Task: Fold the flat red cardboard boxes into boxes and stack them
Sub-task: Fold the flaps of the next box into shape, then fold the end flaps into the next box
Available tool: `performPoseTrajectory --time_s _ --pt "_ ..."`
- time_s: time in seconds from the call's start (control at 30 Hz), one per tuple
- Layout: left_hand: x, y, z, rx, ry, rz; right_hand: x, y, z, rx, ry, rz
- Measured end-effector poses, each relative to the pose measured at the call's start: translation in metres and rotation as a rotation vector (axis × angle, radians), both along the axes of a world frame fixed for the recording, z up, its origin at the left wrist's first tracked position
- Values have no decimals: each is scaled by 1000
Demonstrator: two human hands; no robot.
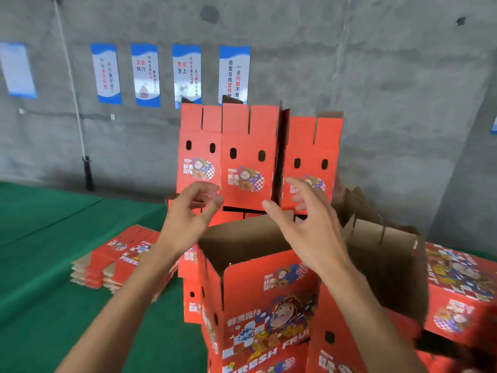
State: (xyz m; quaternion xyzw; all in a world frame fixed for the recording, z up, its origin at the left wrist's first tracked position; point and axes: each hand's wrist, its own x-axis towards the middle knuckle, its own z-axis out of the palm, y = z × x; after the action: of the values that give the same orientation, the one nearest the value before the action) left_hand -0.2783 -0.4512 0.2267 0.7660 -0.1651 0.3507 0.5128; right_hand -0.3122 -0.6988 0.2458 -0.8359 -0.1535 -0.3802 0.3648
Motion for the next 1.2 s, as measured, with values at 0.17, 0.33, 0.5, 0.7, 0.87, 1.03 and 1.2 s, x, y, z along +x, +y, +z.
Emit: performPoseTrajectory --time_s 0.17,0.33,0.5,0.7,0.87,1.03,1.2 --pt "-40 95 -68 -68 123 68 -47 86 -56 -24 -95 110" --pt "-60 212 -132 -200 195 93 -62 204 -101 -209 -312 73" --pt "-54 335 -180 -224 302 127 -37 319 -145 -42 -213 254" --pt "-16 438 -218 -222 401 148 34 413 -200 100 120 273" --pt "41 493 -257 -228 474 139 101 453 -257 124 307 172" --pt "114 517 -292 -203 531 138 177 473 -312 142 449 122" --pt "183 541 -333 -72 616 245 240 492 -363 126 635 106"
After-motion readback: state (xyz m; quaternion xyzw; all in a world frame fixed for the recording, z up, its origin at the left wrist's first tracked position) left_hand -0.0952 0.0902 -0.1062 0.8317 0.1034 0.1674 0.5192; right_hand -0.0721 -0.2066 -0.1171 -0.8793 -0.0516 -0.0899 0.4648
